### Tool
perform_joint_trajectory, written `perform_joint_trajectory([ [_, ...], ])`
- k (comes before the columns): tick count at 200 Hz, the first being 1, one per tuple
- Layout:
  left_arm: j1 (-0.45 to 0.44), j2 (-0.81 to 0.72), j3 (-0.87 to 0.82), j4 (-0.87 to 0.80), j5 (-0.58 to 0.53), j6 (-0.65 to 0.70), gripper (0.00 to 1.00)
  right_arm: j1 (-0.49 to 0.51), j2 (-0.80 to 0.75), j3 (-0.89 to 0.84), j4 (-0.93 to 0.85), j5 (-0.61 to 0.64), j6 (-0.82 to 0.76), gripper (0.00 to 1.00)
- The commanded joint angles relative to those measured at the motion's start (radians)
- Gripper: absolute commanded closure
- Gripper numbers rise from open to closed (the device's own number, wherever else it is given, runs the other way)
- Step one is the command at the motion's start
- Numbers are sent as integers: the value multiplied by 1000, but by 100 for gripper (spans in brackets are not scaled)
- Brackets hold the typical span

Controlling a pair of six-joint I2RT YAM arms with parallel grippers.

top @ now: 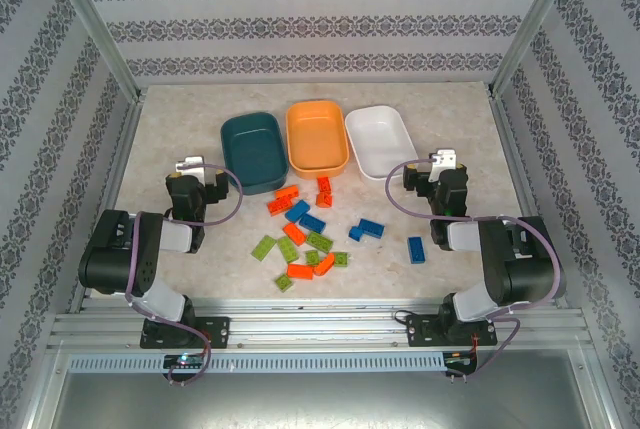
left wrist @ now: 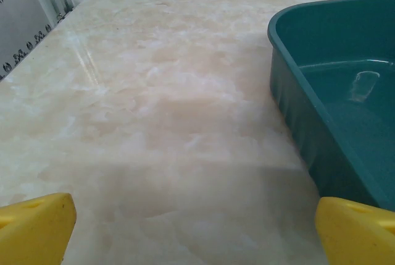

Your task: Sort the legos into containers by color

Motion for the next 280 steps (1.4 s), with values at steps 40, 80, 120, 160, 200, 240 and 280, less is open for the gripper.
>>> perform_joint_trajectory([
  [40, 5, 7, -6, 56, 1, -11, 0, -25, 6, 11, 3, -51, 15, 2],
  [80, 5, 7, -7, 57, 1, -11, 0, -28, 5, 11, 0, -59, 18, 2],
  [120, 5, 7, -6, 57, 1, -11, 0, -37, 7, 14, -4, -73, 23, 2],
  [160, 5, 7, -6, 56, 1, -11, 0, -37, 6, 14, -4, -74, 24, 2],
  [200, 5, 7, -6, 56, 1, -11, 0, -37, 6, 16, -7, -75, 24, 2],
  [240, 4, 5, -2, 47, -13, -13, 0, -37, -6, 17, -13, -43, 34, 2],
  [280, 4, -82, 8, -38, -48, -23, 0, -37, -136, 89, -257, 62, 66, 2],
])
